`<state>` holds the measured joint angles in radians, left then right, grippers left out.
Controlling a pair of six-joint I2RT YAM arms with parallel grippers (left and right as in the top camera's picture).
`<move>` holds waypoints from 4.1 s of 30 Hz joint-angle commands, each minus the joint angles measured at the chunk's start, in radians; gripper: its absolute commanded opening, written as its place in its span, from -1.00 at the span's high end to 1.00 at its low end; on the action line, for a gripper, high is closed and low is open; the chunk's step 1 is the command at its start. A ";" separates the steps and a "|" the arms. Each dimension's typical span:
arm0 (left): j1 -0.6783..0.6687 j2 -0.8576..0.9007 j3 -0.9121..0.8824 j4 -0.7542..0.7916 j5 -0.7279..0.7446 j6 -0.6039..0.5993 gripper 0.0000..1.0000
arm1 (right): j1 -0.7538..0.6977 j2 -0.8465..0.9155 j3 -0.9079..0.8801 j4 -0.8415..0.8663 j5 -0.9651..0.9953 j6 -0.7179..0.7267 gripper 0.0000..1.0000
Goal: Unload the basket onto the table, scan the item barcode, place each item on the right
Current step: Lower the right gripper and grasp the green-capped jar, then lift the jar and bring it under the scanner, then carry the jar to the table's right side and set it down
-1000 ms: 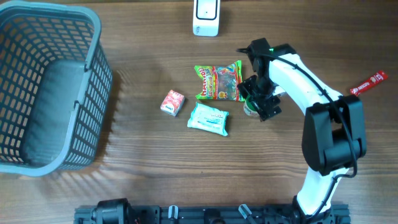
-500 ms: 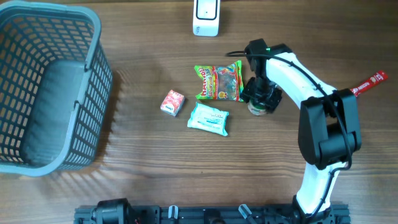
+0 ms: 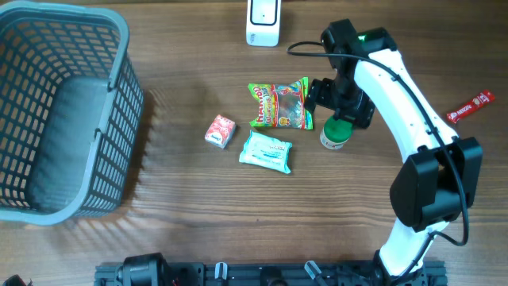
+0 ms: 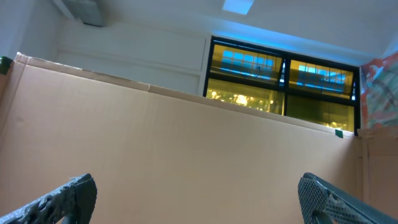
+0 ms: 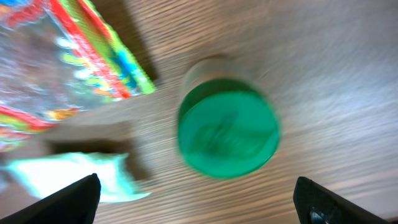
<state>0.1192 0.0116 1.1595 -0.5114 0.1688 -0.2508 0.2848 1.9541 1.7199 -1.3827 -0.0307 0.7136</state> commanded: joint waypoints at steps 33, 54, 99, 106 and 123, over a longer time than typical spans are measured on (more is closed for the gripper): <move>-0.050 -0.007 -0.003 0.006 -0.006 0.005 -1.00 | -0.025 0.006 -0.386 0.400 0.102 0.388 -0.86; -0.049 -0.007 -0.004 0.033 -0.010 0.005 -1.00 | -0.056 0.041 -0.138 0.118 -0.235 0.018 -0.11; -0.050 -0.007 -0.937 0.039 0.224 0.318 -1.00 | -0.052 -0.340 0.163 0.144 -0.158 -0.164 -0.06; -0.050 -0.007 -0.937 -0.159 0.224 0.318 -1.00 | -0.017 -0.225 0.102 0.624 -0.080 -0.224 -0.11; -0.050 -0.007 -0.937 -0.209 0.224 0.318 -1.00 | 0.113 0.347 0.102 1.584 0.021 -0.692 -0.15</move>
<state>0.0727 0.0135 0.2226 -0.7200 0.3763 0.0517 0.3557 2.2295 1.8034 0.0944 -0.0467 0.1967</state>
